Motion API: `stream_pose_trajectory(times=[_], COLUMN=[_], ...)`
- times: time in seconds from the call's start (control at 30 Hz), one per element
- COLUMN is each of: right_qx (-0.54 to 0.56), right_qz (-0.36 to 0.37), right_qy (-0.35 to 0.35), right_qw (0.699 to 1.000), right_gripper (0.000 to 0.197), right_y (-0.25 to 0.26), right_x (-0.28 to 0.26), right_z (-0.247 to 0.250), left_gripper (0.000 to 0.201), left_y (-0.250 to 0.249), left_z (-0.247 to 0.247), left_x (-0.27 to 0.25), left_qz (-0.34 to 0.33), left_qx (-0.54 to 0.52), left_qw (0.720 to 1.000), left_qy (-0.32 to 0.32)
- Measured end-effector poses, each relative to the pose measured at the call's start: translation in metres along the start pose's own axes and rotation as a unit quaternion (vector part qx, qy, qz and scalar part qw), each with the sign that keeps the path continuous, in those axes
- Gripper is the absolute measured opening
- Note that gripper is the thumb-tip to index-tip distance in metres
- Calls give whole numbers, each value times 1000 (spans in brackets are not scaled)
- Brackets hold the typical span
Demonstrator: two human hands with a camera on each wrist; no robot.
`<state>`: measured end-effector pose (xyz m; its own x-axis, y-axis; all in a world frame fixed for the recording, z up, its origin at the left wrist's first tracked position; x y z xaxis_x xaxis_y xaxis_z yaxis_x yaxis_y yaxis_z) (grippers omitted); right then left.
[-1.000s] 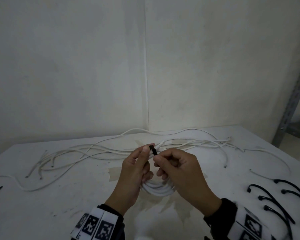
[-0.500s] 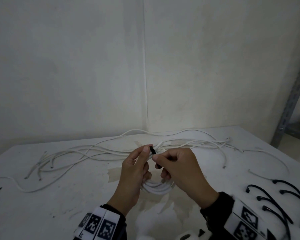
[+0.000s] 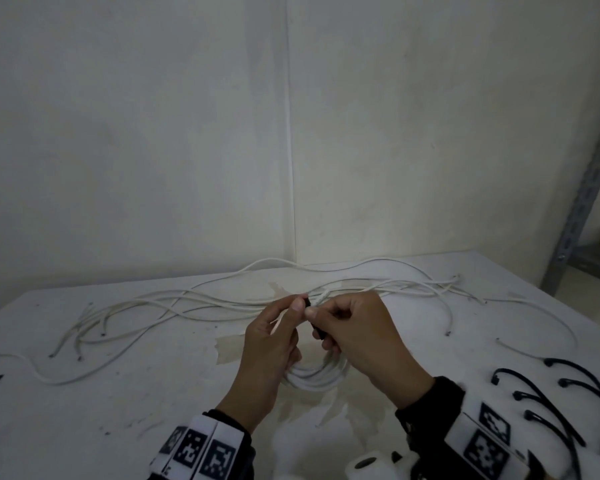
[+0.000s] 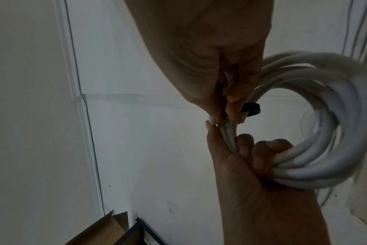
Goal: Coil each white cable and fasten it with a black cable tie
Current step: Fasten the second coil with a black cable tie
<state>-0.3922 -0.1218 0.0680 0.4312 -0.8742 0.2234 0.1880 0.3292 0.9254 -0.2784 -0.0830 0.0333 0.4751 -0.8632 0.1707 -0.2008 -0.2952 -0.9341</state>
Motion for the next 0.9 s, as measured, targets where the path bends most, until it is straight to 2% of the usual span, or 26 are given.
stream_pose_trajectory(times=[0.2, 0.3, 0.4, 0.6, 0.67, 0.73, 0.8, 0.9], right_qx=[39, 48, 49, 137, 136, 106, 10, -156], right_qz=[53, 78, 95, 78, 71, 64, 85, 152], right_qy=[-56, -56, -58, -99, -98, -76, -52, -76], right_qw=[996, 994, 993, 983, 983, 989, 995, 973], right_gripper=[14, 19, 24, 31, 31, 28, 20, 12], right_y=[1, -1, -1, 2, 3, 1, -1, 2], right_x=[-9, -13, -15, -12, -12, -12, -11, -13], right_z=[-10, -15, -15, -12, -14, -16, -15, -8], left_gripper=[19, 29, 23, 14, 13, 12, 11, 10], left_y=[-5, -9, -10, -12, -11, -9, -7, -8], left_z=[3, 6, 5, 1, 2, 5, 8, 11], left_x=[2, 4, 1, -2, -3, -4, -4, -5], left_qz=[-10, -17, -16, -23, -22, -15, -10, -8], left_qx=[-25, -46, -39, 7, 17, 21, 24, 25], left_qw=[999, 998, 998, 999, 998, 998, 998, 998], left_qy=[-20, -48, -56, -47, -50, -56, -56, -56])
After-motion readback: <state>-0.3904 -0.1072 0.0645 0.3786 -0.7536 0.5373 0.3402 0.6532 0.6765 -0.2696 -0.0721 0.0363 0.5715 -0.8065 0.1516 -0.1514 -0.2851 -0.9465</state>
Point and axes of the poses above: each hand's wrist, its own x-axis towards the middle knuckle, its own z-axis out of the back of the hand, y = z × x, the point moved 3 cm from there along x, towards the middle knuckle, and after that the axes turned 6 degrees about -x, right-handed, at the moved point
